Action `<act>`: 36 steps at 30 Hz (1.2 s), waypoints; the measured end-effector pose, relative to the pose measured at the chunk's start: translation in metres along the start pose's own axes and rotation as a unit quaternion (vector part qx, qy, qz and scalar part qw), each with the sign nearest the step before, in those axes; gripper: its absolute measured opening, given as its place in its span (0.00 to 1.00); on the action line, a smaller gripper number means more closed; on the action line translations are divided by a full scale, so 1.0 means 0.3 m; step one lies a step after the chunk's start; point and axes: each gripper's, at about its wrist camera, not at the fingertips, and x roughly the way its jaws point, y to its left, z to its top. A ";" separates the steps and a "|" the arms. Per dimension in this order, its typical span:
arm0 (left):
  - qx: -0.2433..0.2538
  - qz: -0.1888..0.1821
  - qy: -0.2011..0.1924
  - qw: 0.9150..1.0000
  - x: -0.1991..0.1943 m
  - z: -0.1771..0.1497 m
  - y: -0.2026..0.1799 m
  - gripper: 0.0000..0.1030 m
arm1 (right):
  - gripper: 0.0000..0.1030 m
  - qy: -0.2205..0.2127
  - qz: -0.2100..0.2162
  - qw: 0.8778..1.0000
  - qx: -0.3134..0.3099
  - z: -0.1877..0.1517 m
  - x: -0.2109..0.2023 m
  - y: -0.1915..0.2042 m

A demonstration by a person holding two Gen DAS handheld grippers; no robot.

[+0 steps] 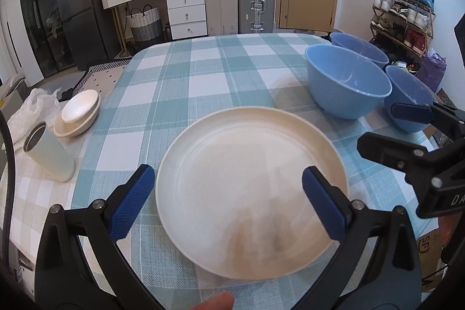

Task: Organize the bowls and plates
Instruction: 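Move both grippers toward the light-blue bowls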

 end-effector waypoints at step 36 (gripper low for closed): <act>0.063 -0.067 -0.031 0.995 0.092 0.506 -0.439 0.98 | 0.99 -0.056 -0.069 0.995 0.036 0.263 -0.285 -0.510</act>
